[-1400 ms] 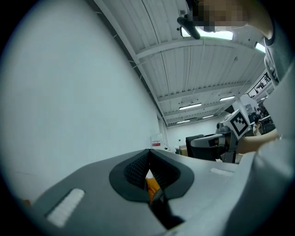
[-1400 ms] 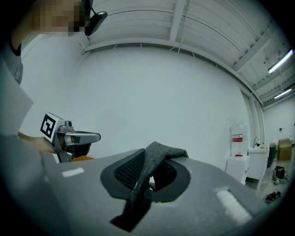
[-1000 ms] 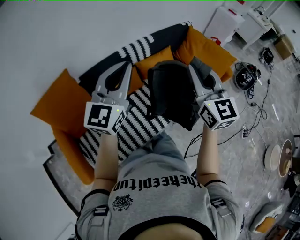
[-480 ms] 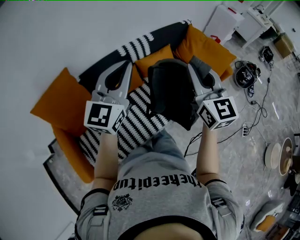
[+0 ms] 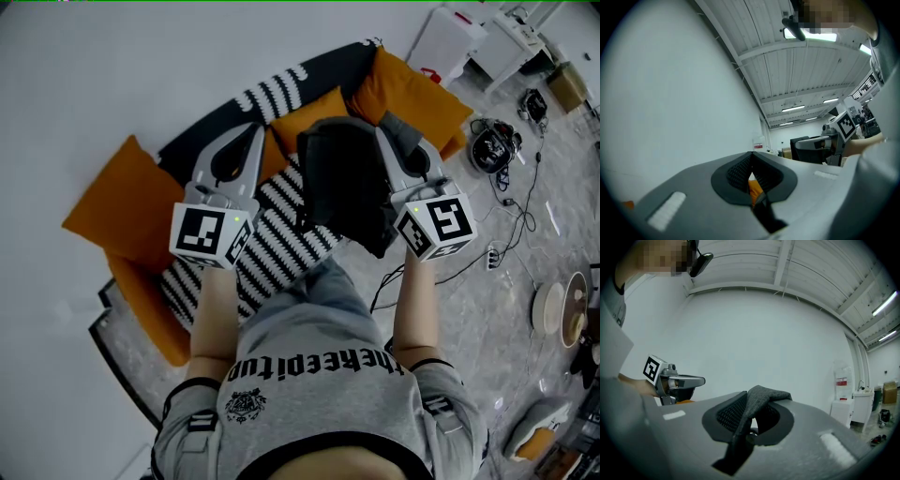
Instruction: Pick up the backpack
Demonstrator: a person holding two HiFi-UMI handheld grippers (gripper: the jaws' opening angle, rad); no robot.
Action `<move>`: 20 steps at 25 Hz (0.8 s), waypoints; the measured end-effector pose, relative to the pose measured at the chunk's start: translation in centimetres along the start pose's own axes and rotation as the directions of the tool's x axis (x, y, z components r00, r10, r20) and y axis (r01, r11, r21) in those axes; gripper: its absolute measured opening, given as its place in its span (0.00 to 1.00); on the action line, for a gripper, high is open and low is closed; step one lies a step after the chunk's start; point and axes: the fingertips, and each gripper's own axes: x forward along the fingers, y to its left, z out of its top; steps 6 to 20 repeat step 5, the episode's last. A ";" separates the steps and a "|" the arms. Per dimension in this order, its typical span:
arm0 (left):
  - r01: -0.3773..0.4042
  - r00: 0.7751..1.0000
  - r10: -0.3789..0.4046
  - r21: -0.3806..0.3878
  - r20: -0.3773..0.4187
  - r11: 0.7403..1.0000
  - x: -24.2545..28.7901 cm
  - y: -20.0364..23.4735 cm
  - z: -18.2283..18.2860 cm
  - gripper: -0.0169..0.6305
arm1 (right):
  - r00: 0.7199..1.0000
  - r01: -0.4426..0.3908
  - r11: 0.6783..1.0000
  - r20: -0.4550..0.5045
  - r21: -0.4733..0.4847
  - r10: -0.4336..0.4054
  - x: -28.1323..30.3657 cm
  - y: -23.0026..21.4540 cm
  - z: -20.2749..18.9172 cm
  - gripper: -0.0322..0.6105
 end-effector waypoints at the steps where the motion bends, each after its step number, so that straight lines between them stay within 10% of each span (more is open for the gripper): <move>1: 0.000 1.000 0.000 -0.002 0.000 1.000 -0.1 0.1 -0.1 0.05 | 1.000 0.001 1.000 0.001 -0.001 -0.001 0.0 0.1 0.0 0.11; 20: 0.004 1.000 -0.004 -0.006 0.000 1.000 -0.3 0.3 -0.3 0.05 | 1.000 0.009 1.000 0.007 0.000 -0.009 0.1 0.4 0.0 0.11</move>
